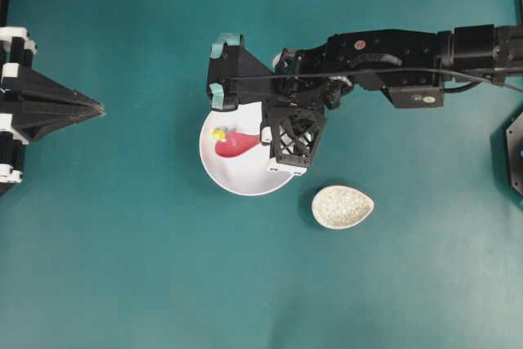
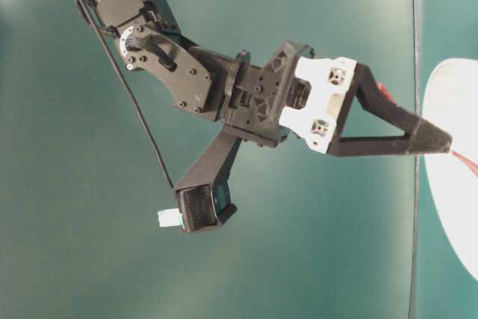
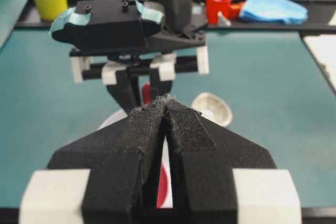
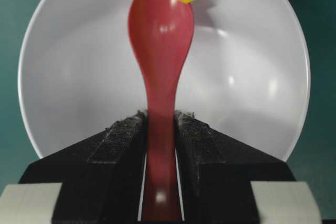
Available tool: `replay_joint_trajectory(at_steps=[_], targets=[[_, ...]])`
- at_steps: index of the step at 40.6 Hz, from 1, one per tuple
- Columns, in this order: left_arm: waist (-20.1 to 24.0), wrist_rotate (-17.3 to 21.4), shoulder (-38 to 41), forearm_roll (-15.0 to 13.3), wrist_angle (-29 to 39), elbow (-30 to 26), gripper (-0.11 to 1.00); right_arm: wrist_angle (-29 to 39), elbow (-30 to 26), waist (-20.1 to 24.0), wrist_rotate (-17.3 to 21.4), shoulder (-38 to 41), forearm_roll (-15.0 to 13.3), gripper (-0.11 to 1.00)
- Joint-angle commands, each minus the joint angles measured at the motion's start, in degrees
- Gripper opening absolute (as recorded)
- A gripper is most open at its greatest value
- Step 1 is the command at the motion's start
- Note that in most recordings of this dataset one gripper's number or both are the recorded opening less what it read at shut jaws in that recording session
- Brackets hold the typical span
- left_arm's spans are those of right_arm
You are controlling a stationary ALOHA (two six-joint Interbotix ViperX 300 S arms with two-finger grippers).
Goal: Scoop the yellow hexagonal prism block from the bowl with a spoon using the right arm.
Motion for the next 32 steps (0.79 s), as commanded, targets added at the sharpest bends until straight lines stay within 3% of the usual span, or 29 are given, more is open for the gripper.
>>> replay_joint_trajectory(at_steps=[1,11,22,32], targets=[[0.00,-0.09,-0.09,0.18,-0.26,-1.67,0.00,-0.44,-0.44,0.09,0.09,-1.14,-0.09,0.24],[0.00,-0.09,-0.44,0.09,-0.18,-1.76,0.00,-3.87,2.11,0.09,0.18,-2.37,0.00,0.25],[0.00,-0.09,-0.35,0.18,0.00,-1.85,0.00,-8.70,6.15,0.09,3.78,-4.57,-0.44,0.24],[0.00,-0.09,-0.44,0.18,0.00,-1.76,0.00,-11.95,7.73,0.09,4.22,-5.62,-0.53,0.24]])
